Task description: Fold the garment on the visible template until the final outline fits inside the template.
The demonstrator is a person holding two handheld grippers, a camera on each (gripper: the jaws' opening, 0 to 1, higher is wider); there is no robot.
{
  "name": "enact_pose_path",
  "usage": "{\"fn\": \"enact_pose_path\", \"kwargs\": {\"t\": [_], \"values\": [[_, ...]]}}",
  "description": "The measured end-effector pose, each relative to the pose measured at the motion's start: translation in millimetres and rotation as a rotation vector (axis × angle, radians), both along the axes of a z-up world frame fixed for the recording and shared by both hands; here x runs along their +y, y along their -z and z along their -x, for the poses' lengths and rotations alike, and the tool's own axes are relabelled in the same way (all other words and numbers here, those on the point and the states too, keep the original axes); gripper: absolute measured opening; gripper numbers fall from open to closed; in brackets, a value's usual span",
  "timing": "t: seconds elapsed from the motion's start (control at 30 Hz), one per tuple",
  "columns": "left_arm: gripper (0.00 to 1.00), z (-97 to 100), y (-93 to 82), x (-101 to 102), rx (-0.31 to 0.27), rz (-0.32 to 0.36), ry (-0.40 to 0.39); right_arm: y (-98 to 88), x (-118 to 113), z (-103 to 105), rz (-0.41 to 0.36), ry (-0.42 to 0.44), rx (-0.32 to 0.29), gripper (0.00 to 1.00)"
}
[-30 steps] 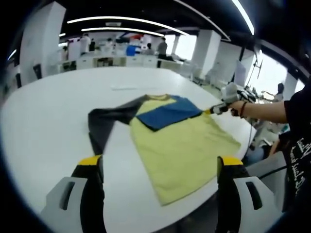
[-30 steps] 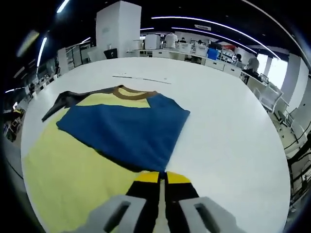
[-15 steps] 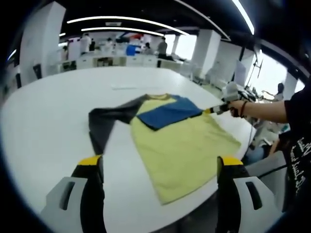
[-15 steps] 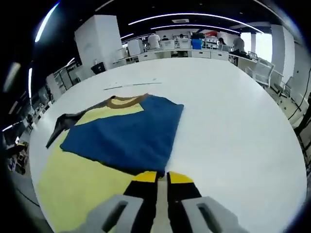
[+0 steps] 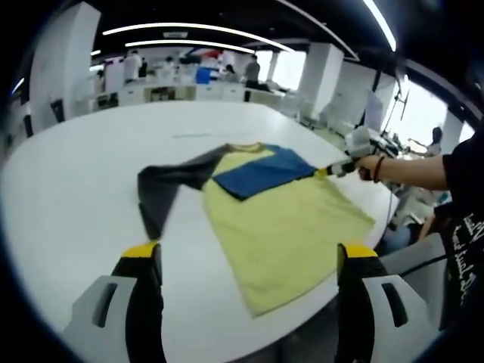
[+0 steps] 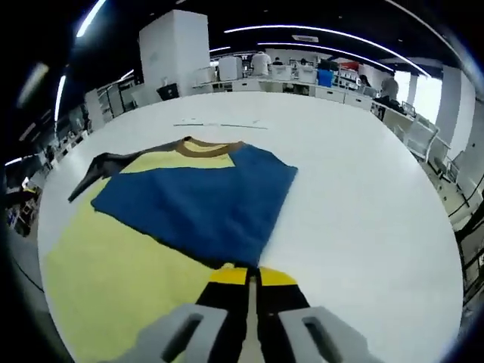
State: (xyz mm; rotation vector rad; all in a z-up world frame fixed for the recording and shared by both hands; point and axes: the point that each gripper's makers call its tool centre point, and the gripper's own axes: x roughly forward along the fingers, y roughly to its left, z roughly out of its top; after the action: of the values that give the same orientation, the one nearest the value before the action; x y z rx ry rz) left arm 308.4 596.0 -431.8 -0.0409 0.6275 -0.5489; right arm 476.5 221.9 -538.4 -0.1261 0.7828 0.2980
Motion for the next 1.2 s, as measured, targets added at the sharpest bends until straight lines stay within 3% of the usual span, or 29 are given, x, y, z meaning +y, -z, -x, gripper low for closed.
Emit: {"fn": "enact_pose_path", "kwargs": {"t": [0.23, 0.9, 1.2], "values": [[0.92, -0.8, 1.6, 0, 0.007, 0.003, -0.011, -3.5, -6, 4, 0.011, 0.001, 0.006, 0.00], [0.94, -5.3, 2.7, 1, 0.001, -0.003, -0.012, 0.5, -42, -19, 0.075, 0.037, 0.030, 0.00], [0.94, -7.3, 3.4, 5, 0.003, -0.004, -0.017, -1.3, -45, -16, 0.082, 0.040, 0.038, 0.00]]}}
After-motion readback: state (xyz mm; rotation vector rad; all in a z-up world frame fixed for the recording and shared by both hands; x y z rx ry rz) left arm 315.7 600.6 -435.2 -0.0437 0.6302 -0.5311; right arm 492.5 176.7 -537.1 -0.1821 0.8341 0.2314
